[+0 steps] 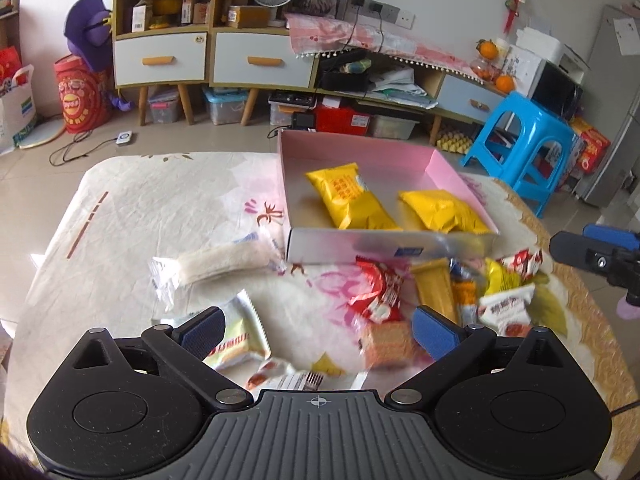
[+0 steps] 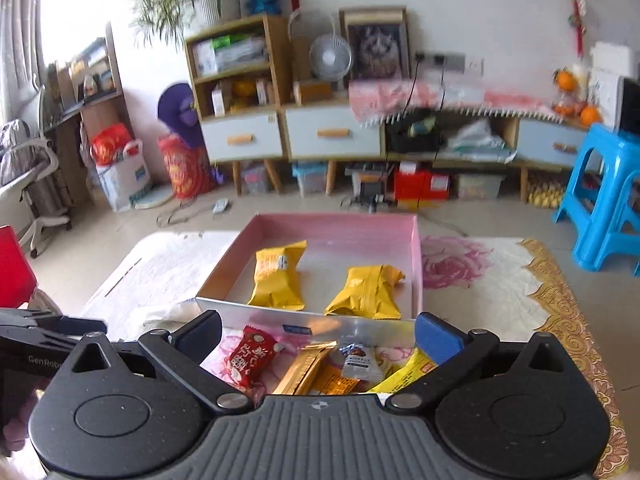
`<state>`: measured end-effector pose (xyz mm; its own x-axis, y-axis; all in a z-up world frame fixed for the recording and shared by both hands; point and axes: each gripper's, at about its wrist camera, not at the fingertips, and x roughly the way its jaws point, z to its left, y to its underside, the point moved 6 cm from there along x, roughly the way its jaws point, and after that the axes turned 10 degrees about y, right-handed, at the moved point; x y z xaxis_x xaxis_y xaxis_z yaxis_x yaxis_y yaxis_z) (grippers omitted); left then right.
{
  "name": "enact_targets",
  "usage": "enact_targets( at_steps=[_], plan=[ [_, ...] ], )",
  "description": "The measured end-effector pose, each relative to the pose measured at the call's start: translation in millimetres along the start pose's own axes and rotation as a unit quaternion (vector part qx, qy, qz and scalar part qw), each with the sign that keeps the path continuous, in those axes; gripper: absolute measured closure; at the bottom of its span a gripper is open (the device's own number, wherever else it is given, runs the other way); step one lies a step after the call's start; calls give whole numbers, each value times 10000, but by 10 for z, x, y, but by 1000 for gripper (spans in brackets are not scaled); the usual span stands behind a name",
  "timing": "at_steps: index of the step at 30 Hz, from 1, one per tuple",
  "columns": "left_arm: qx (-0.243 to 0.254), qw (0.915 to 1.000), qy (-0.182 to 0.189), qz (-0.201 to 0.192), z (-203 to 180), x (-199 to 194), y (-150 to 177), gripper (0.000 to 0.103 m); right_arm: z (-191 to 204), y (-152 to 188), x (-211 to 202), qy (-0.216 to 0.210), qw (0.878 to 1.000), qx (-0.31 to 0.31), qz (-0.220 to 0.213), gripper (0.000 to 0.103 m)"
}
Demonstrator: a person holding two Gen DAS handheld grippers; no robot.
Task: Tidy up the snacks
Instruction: 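Grasp the white pecan bag with left tool while right grasps pink candy pack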
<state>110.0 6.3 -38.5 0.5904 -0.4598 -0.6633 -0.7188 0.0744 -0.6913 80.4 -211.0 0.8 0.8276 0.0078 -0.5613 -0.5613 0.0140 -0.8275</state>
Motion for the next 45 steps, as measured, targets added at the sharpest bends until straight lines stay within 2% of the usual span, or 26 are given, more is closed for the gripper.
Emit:
enact_targets(
  at_steps=[5, 10, 18, 24, 29, 37, 40, 45],
  plan=[
    [369, 9993, -56, -98, 9, -92, 216, 2, -10, 177, -120, 67, 9989, -375, -269, 7],
    [473, 9988, -2, -161, 8, -123, 411, 2, -97, 398, -131, 135, 9998, -147, -83, 7],
    [731, 9972, 173, -46, 70, -51, 676, 2, -189, 841, -161, 330, 9983, -176, 449, 7],
    [856, 9960, 251, -50, 135, 49, 709, 2, -143, 1098, -105, 341, 9942, -208, 1003, 7],
    [656, 9973, 321, 63, 196, 134, 691, 2, -72, 1192, -58, 476, 9888, -363, 1367, 7],
    [637, 9973, 229, 300, 178, 256, 695, 4, -92, 1317, 60, 519, 9792, -134, 1955, 7],
    [613, 9972, 52, 413, 185, 280, 701, 5, -74, 1362, 86, 497, 9765, -101, 2095, 7],
    [510, 9978, 146, 385, 171, 267, 670, 12, -15, 1375, 84, 435, 9765, -181, 2102, 9]
  ],
)
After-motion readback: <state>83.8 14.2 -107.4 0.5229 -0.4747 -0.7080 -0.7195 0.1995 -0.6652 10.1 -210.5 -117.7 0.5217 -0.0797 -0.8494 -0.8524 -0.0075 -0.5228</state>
